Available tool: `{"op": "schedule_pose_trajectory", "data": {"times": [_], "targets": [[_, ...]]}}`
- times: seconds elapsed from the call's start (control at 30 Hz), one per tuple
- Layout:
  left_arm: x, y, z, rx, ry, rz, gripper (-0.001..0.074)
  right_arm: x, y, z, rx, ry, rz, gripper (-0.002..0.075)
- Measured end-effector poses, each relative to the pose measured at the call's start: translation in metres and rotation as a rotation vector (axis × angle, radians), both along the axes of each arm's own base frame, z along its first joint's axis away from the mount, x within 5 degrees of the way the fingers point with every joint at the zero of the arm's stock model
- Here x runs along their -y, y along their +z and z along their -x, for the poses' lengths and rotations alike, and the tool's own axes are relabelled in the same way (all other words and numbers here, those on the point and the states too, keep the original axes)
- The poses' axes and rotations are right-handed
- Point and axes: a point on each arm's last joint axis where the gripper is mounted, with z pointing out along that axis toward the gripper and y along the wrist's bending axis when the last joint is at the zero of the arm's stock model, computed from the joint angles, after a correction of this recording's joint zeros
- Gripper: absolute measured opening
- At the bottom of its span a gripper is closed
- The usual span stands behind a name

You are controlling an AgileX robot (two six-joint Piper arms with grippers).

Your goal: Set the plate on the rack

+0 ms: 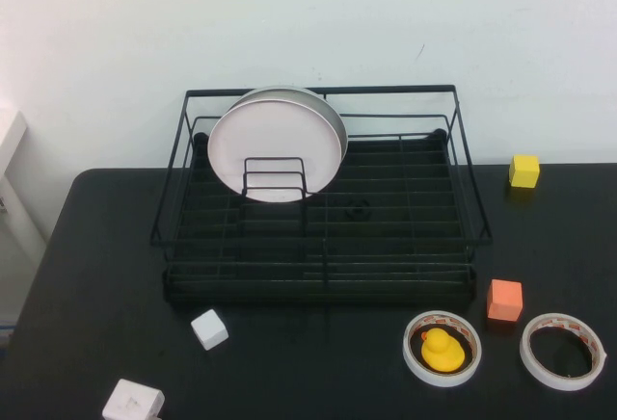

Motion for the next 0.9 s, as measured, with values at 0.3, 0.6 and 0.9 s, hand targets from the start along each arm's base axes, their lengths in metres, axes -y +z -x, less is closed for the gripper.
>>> {"op": "schedule_pose_trajectory", "data": {"times": [0.3,0.6,0.9], "targets": [[0.001,-0.006,0.000,-0.005,-0.005,-0.006,-0.0001,0.000,0.000,0.000,0.000,0.001,-0.003,-0.0002],[-0.007,-0.004,0.003,0.096,0.192,-0.161,-0.0001,0.000,0.000,0.000,0.000,0.002,-0.007,-0.0002],[0.018,-0.013,0.004,0.053,0.026,-0.305,-0.0001,0.000,0.000,0.000,0.000,0.002,-0.007,-0.0002]]}}
